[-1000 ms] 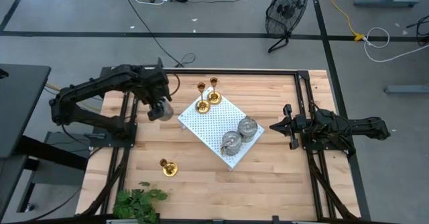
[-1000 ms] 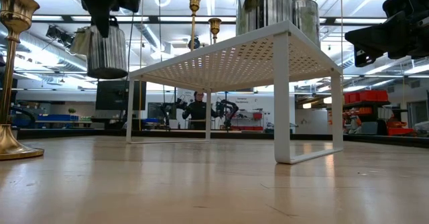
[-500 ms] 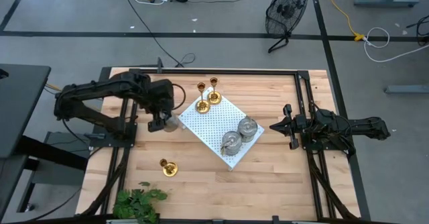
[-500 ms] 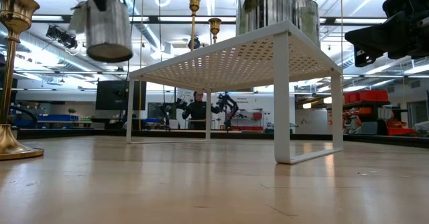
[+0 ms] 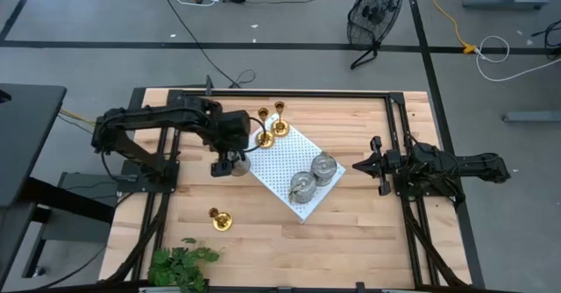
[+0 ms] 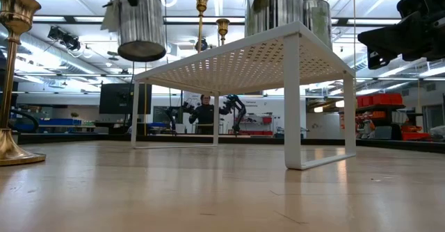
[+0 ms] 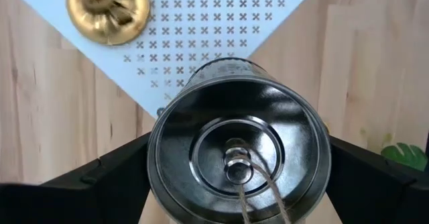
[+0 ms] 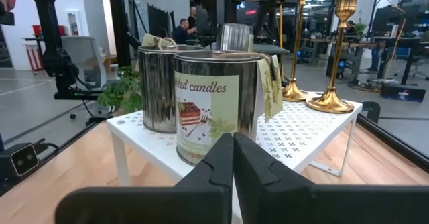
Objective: Pick & Place candle stick holders
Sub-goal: Put the scented candle on the shelf
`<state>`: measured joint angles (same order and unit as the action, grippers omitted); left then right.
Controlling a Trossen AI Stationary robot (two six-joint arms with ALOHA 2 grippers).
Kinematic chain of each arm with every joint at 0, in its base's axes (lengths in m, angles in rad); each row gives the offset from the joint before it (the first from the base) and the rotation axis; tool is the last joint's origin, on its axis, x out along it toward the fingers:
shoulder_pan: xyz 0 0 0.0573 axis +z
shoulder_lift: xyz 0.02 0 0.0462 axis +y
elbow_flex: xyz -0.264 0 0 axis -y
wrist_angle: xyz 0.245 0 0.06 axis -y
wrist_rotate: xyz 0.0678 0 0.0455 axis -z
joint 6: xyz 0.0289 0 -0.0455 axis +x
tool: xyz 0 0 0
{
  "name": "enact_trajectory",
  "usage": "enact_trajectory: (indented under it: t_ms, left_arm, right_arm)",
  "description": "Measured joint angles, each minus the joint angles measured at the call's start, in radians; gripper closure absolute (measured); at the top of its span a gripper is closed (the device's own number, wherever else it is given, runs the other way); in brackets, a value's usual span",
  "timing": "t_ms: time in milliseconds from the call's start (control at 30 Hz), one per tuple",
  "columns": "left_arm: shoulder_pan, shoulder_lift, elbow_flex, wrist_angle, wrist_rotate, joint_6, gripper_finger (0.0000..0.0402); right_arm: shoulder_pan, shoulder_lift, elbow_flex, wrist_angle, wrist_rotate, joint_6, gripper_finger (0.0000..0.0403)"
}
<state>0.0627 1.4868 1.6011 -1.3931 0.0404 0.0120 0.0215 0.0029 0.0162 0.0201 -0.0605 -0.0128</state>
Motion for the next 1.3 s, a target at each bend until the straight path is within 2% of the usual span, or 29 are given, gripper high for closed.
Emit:
enact_trajectory:
  t_ms: [167,400,1033,1300]
  left_arm:
    - [-0.002,0.033,0.025,-0.002,-0.049,-0.152,0.0026]
    - [0.001,0.064,0.050,0.000,-0.063,-0.388,0.0026]
    - [-0.085,0.066,0.050,0.037,-0.059,-0.579,0.0026]
    - [-0.122,0.066,0.050,0.078,-0.017,-0.612,0.0026]
  right_arm:
    - [0.000,0.000,0.000,0.001,0.000,0.000,0.0387]
    - [0.000,0.000,0.000,0.001,0.000,0.000,0.0387]
    - [0.000,0.000,0.000,0.001,0.000,0.000,0.0387]
    - [0.000,0.000,0.000,0.001,0.000,0.000,0.0387]
